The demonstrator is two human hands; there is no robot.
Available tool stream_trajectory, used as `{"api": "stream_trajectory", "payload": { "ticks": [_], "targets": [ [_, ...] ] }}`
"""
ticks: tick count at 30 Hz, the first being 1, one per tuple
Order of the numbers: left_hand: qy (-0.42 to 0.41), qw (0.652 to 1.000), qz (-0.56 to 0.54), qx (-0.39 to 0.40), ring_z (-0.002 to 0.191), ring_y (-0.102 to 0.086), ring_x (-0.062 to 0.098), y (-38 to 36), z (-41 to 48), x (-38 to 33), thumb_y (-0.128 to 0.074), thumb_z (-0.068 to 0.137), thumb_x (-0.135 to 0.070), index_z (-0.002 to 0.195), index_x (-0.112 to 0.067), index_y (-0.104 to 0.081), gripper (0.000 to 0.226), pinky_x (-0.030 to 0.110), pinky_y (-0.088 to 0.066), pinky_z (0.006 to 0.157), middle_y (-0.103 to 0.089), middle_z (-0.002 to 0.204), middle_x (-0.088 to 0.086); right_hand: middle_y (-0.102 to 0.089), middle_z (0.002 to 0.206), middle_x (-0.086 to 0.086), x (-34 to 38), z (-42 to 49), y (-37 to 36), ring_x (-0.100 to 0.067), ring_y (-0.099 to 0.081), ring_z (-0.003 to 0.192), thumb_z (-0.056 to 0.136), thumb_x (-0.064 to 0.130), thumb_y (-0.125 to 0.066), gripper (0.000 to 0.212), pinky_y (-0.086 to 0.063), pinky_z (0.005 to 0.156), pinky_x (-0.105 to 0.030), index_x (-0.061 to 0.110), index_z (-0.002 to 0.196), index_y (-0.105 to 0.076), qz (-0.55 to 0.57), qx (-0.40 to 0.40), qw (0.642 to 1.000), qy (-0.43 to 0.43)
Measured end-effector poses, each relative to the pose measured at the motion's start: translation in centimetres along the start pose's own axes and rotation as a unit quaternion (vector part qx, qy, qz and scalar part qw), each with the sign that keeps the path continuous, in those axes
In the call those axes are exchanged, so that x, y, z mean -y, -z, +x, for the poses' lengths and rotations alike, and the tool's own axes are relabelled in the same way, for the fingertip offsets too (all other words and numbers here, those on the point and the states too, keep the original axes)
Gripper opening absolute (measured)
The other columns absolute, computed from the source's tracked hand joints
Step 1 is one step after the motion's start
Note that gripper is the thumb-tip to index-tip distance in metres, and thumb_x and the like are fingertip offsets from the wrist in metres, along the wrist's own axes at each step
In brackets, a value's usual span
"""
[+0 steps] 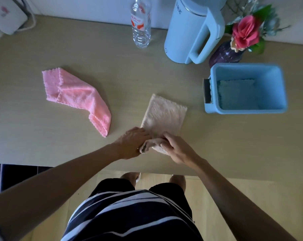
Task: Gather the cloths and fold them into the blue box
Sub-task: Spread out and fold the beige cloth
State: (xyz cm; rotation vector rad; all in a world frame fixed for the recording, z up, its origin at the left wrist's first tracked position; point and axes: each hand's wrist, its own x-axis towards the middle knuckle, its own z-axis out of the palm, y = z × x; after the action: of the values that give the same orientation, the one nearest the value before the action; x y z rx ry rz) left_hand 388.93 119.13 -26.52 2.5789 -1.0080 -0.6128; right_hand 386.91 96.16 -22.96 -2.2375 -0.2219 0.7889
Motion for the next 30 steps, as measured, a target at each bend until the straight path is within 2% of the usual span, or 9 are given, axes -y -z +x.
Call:
{"api": "stream_trajectory", "payload": {
  "ticks": [3,7,9,12,14,17,19,24,30],
  "targets": [
    [0.093,0.981,-0.169,0.001,0.07,-0.06,0.02,0.5,-0.2,-0.5,-0.052,0.093,-0.048,0.122,-0.017,-0.062,0.044,0.033,-0.041,0.066,-0.07,0.084,0.007,-0.067,0.089,0.011,0.2,-0.5,0.9,-0.002,-0.062,0.077,0.096,0.038,-0.061,0.027,-0.047,0.07,-0.02,0.016,0.112,-0.058,0.166,0.041,0.984,-0.042],
    [0.152,0.956,-0.251,-0.024,0.058,-0.055,0.026,0.9,-0.1,-0.5,-0.051,0.098,-0.043,0.117,-0.015,-0.061,0.035,0.033,-0.036,0.057,-0.06,0.063,0.003,-0.058,0.136,0.013,-1.2,-0.8,1.0,0.0,-0.054,0.124,0.074,0.049,-0.08,0.075,-0.042,0.103,-0.02,0.03,0.138,-0.047,0.187,0.06,0.977,-0.078],
    [0.187,0.939,-0.285,-0.04,0.063,-0.058,0.03,0.7,0.0,-0.3,-0.054,0.096,-0.037,0.108,-0.013,-0.061,0.028,0.034,-0.04,0.058,-0.063,0.071,0.006,-0.066,0.118,0.008,-1.8,-0.6,0.7,-0.002,-0.063,0.103,0.079,0.041,-0.078,0.069,-0.048,0.088,-0.017,0.021,0.139,-0.051,0.145,0.002,0.985,-0.096],
    [0.225,0.923,-0.308,-0.056,0.069,-0.061,0.032,0.4,0.1,-0.3,-0.064,0.092,-0.035,0.113,-0.013,-0.06,0.031,0.034,-0.041,0.06,-0.066,0.079,0.006,-0.062,0.074,0.0,-1.6,0.0,0.6,-0.012,-0.056,0.064,0.092,0.026,-0.068,0.028,-0.042,0.065,-0.026,0.007,0.114,-0.065,0.172,-0.087,0.972,-0.134],
    [0.245,0.912,-0.324,-0.056,0.074,-0.065,0.029,0.2,0.1,-0.1,-0.072,0.085,-0.045,0.116,-0.013,-0.057,0.047,0.038,-0.049,0.063,-0.07,0.087,0.006,-0.069,0.08,-0.01,-1.5,0.5,0.8,-0.025,-0.064,0.07,0.097,0.022,-0.063,0.008,-0.043,0.067,-0.028,0.016,0.103,-0.064,0.212,-0.122,0.958,-0.148],
    [0.252,0.901,-0.348,-0.056,0.088,-0.071,0.023,0.3,0.3,-0.3,-0.082,0.075,-0.045,0.123,-0.014,-0.05,0.065,0.04,-0.059,0.074,-0.074,0.105,0.005,-0.071,0.108,-0.01,-1.4,1.3,0.8,-0.027,-0.069,0.096,0.102,0.023,-0.056,0.025,-0.046,0.066,-0.01,0.014,0.125,-0.059,0.221,-0.154,0.948,-0.172],
    [0.261,0.899,-0.346,-0.066,0.09,-0.072,0.026,0.3,0.5,-0.4,-0.084,0.075,-0.036,0.13,-0.012,-0.046,0.071,0.043,-0.059,0.078,-0.074,0.11,0.008,-0.064,0.113,0.0,-1.4,1.9,0.7,-0.019,-0.065,0.101,0.104,0.021,-0.052,0.037,-0.046,0.073,-0.014,0.012,0.14,-0.049,0.214,-0.167,0.943,-0.191],
    [0.268,0.907,-0.308,-0.107,0.075,-0.069,0.026,-0.2,1.1,-0.5,-0.072,0.081,-0.029,0.12,-0.017,-0.047,0.047,0.036,-0.055,0.064,-0.074,0.095,0.0,-0.058,0.08,0.004,-2.3,3.2,0.1,-0.01,-0.055,0.067,0.104,0.02,-0.049,0.025,-0.043,0.069,-0.031,0.008,0.126,-0.053,0.183,-0.206,0.933,-0.233],
    [0.307,0.908,-0.261,-0.118,0.071,-0.064,0.025,-0.6,1.2,-0.2,-0.062,0.088,-0.03,0.114,-0.025,-0.046,0.031,0.033,-0.047,0.061,-0.07,0.085,-0.003,-0.058,0.074,0.006,-2.8,4.0,-0.2,-0.017,-0.057,0.063,0.101,0.02,-0.053,0.013,-0.046,0.064,-0.034,0.008,0.105,-0.054,0.178,-0.232,0.922,-0.252]
  ]
}}
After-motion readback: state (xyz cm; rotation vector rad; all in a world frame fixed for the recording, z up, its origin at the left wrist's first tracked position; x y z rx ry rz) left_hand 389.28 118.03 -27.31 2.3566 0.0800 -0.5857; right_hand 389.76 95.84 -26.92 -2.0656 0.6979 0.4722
